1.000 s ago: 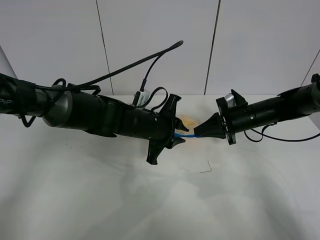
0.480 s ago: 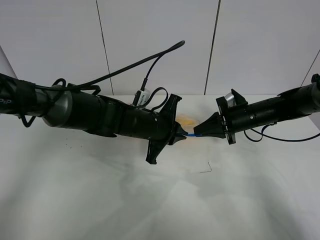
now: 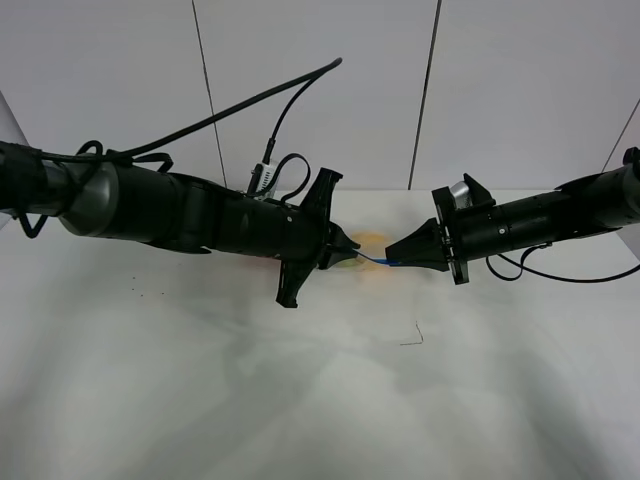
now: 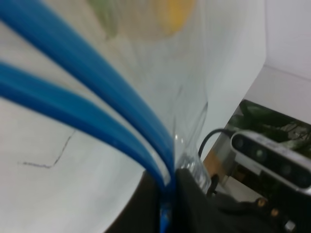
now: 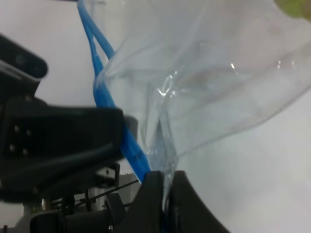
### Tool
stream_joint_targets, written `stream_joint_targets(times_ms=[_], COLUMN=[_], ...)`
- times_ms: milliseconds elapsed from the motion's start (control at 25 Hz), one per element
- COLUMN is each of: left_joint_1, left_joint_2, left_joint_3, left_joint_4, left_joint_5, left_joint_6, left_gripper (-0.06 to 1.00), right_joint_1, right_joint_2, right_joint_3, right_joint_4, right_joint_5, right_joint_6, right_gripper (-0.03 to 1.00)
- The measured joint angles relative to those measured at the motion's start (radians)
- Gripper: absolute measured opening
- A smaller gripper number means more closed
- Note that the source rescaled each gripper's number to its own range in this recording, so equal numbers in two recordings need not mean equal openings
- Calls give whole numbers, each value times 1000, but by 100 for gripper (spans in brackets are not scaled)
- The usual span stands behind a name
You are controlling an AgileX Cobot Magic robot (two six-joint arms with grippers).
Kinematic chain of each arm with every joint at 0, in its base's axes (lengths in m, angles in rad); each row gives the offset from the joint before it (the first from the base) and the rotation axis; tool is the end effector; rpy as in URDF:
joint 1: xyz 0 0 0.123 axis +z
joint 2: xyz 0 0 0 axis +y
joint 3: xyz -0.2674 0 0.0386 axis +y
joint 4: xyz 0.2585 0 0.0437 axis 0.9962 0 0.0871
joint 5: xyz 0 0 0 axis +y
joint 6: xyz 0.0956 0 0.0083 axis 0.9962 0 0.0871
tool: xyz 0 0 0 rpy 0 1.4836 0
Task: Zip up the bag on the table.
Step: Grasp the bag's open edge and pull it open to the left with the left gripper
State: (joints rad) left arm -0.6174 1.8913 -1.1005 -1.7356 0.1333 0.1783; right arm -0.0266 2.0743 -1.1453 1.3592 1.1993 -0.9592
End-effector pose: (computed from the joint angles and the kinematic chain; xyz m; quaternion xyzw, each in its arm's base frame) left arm 0.3250 -0.2463 0.1517 -0.3833 0.8157 -0.4077 0.1467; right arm 0.3639 0.0778 0.1192 -0.0200 0.8368 0.5406 0.0847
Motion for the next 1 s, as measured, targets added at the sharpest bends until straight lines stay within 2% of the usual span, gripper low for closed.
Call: stream_joint_targets(times_ms=[200,320,480,520,1000], left_joint_1=[55,91,155,194,449], left_joint_2=[0,0,0,0,-1], left_joint_3=[0,0,0,0,0], left_joint_4=[4,33,88,114,318], left_joint_5=[51,79,131,155,275], left_joint_6=[29,43,45,45,47], left_gripper=[0,0,0,0,0], right_joint_1=[0,0,0,0,3], right_joint_2=[0,0,0,0,0], right_joint_3=[0,0,0,0,0], right_joint_4=[4,7,7,7,6], right_joint_5=[-1,-2,-2,-2,-2], right_joint_6=[0,0,0,0,0], right_gripper=[0,0,0,0,0])
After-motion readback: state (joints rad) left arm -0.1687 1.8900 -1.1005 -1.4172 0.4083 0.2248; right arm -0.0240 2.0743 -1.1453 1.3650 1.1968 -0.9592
